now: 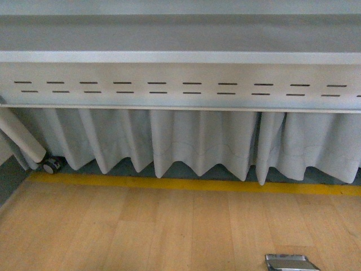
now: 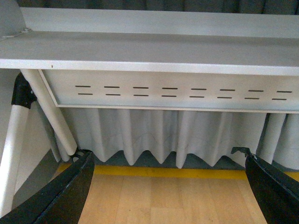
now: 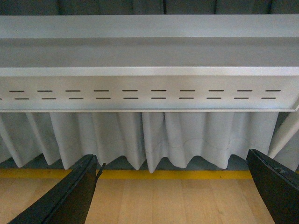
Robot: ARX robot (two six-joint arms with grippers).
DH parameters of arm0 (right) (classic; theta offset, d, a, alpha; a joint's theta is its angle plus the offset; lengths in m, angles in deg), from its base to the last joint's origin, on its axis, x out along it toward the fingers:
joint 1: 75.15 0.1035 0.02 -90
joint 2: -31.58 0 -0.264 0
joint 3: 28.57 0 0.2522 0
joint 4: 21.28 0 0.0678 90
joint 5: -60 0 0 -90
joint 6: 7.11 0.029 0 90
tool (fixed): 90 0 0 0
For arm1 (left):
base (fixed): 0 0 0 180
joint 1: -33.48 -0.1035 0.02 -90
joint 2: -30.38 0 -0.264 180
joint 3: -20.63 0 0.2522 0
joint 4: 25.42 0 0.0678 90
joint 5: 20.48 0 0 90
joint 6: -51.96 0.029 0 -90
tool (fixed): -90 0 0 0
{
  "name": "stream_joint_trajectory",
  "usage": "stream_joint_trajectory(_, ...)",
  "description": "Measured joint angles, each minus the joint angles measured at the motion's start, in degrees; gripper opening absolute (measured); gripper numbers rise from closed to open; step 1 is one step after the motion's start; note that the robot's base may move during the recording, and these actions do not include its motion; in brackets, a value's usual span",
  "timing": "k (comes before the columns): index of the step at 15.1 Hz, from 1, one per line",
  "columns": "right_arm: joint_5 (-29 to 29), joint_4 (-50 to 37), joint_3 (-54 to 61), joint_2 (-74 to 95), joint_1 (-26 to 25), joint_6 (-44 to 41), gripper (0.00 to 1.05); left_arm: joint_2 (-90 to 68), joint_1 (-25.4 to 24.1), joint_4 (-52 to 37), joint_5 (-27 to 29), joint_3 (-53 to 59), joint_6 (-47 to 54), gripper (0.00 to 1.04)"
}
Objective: Open oven
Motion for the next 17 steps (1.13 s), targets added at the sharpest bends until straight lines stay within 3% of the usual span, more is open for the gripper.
stream_joint_trajectory(17, 0.0, 0.0, 0.0, 0.0, 0.0, 0.0, 0.98, 0.0, 0.0, 0.0, 0.0, 0.0, 0.0, 0.98)
